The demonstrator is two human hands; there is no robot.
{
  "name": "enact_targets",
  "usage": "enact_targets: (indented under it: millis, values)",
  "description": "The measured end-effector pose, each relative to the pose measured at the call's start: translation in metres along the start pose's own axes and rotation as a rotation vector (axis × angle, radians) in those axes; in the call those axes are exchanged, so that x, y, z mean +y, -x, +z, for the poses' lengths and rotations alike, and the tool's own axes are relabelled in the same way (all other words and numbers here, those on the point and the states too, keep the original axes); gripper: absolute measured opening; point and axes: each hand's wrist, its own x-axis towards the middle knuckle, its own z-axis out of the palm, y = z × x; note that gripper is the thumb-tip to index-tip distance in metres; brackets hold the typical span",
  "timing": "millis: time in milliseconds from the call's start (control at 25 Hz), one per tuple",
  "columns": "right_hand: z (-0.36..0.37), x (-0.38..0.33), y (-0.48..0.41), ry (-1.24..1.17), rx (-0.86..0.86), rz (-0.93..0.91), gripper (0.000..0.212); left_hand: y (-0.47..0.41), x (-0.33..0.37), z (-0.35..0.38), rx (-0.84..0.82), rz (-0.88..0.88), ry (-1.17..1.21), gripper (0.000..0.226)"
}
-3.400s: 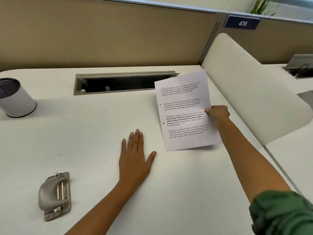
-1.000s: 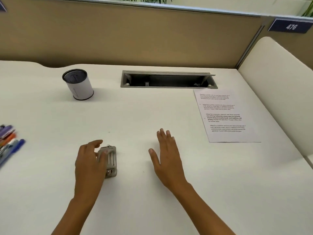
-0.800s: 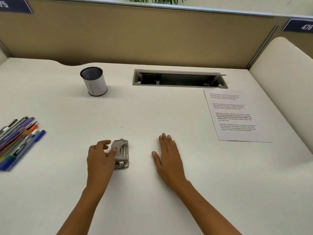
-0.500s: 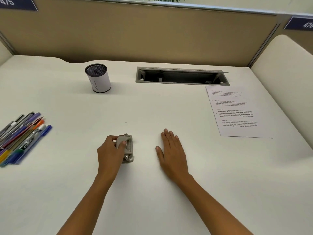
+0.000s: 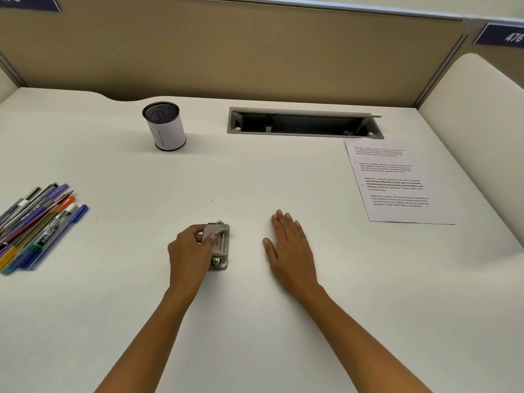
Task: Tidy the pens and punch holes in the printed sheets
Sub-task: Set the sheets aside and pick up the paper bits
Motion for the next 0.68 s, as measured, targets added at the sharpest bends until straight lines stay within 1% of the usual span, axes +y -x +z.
enact_targets:
  millis: [120, 320, 440, 520, 680]
  values:
    - [0.0, 0.001, 0.001, -0.011, 0.005, 0.002, 0.056, -0.003, -0.003, -0.011, 0.034, 0.005, 0.048, 0.02]
    - [0.0, 0.001, 0.001, -0.015, 0.003, 0.008, 0.055, -0.015, -0.023, -0.053, 0.123, -0.041, 0.164, 0.024]
    - [0.0, 0.001, 0.001, -0.004, 0.003, 0.008, 0.055, -0.016, -0.033, -0.071, 0.151, -0.074, 0.137, 0.023]
    - [0.0, 0.001, 0.0, -0.003, 0.002, 0.007, 0.055, -0.014, -0.037, -0.074, 0.188, -0.085, 0.072, 0.023]
    - [0.0, 0.001, 0.0, -0.01, -0.002, 0.008, 0.055, -0.01, -0.045, -0.069, 0.221, -0.059, -0.029, 0.025]
